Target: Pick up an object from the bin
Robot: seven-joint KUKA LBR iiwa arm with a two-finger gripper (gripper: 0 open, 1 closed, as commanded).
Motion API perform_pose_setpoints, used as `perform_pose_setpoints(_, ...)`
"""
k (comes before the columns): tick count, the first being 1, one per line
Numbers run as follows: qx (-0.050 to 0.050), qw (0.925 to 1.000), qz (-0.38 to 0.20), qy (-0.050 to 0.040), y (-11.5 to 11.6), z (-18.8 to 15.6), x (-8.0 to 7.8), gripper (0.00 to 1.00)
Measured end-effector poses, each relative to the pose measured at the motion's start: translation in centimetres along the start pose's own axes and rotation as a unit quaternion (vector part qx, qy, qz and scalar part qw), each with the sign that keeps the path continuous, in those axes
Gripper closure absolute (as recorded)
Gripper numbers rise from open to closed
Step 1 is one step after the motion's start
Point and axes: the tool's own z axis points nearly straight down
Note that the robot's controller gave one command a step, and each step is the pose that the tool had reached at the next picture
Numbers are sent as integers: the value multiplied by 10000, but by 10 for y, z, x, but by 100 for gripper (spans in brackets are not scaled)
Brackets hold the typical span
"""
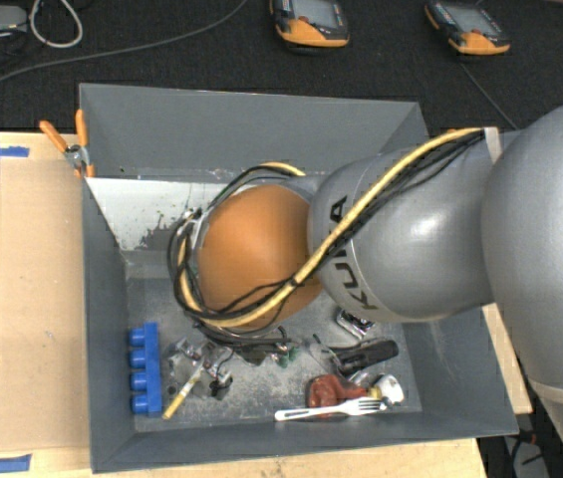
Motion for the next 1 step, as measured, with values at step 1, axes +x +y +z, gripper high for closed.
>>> perform_pose_setpoints(1,13,10000,0,-25,0,-45,-1,100)
